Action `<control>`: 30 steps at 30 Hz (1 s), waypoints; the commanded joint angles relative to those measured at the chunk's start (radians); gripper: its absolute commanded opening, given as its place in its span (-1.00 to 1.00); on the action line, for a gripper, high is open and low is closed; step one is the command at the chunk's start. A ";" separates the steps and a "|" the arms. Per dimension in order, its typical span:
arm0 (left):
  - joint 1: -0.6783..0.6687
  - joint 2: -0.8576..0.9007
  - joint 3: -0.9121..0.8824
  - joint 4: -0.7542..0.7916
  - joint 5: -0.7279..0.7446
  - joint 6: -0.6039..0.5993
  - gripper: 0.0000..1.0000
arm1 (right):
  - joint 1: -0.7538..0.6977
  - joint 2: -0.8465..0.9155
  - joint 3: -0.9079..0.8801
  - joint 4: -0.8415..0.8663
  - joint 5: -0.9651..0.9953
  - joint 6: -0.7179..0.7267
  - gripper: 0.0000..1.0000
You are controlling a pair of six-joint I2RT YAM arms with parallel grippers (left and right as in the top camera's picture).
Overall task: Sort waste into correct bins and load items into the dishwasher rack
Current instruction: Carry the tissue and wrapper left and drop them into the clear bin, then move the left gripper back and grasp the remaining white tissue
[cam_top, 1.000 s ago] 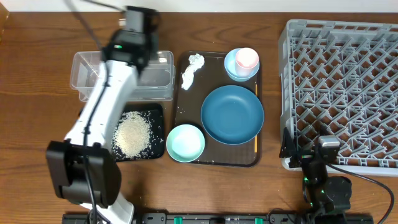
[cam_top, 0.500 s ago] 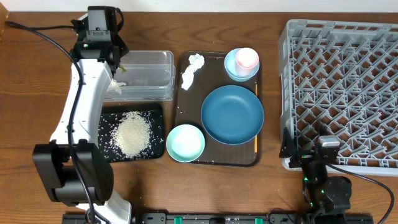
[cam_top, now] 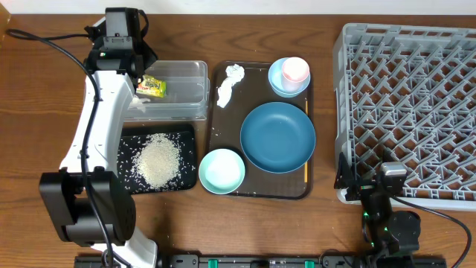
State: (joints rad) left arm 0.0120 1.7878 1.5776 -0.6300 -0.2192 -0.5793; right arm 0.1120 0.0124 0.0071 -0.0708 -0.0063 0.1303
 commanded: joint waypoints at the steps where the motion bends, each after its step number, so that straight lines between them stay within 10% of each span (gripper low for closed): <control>1: 0.002 0.010 -0.006 -0.007 0.075 -0.005 0.50 | 0.007 -0.004 -0.002 -0.005 0.002 0.011 0.99; 9: -0.053 0.010 -0.006 0.007 0.443 0.275 0.50 | 0.007 -0.004 -0.002 -0.005 0.002 0.011 0.98; 30: -0.360 0.192 -0.006 0.334 0.200 0.555 0.47 | 0.007 -0.004 -0.002 -0.005 0.002 0.011 0.98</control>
State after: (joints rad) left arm -0.3500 1.9198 1.5772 -0.3061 0.0105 -0.1169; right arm 0.1120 0.0124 0.0071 -0.0708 -0.0063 0.1307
